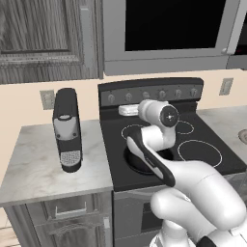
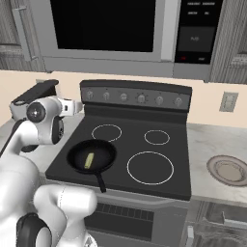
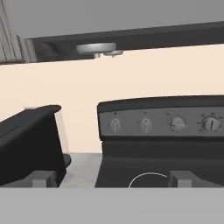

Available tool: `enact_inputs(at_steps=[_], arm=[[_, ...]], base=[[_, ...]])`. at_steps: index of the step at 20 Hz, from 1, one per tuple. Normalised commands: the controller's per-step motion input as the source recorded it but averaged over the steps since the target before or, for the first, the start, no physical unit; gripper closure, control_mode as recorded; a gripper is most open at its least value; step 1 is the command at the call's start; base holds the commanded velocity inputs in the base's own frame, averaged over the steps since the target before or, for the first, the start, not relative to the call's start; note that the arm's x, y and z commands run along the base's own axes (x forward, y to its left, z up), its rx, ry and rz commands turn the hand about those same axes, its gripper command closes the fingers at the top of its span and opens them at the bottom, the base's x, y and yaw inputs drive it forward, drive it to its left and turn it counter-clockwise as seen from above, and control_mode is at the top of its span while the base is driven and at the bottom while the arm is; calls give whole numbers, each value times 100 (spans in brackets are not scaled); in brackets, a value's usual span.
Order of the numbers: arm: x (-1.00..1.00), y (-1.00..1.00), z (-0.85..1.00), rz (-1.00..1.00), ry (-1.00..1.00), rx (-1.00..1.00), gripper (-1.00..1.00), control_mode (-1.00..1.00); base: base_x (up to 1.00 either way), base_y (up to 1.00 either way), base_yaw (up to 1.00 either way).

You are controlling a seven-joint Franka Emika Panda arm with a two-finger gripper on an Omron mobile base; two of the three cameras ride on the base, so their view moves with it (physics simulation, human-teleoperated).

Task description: Pick up the butter stick and place it in the pan. Then turn on the burner for the pan.

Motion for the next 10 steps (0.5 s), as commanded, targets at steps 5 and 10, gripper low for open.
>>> enact_inputs(at_steps=[5,10], arm=[[5,0,-5,1,-3,0,-100,-100],[3,0,-12,0,-3,0,-100,-100]], base=[[0,0,0],[0,0,0]])
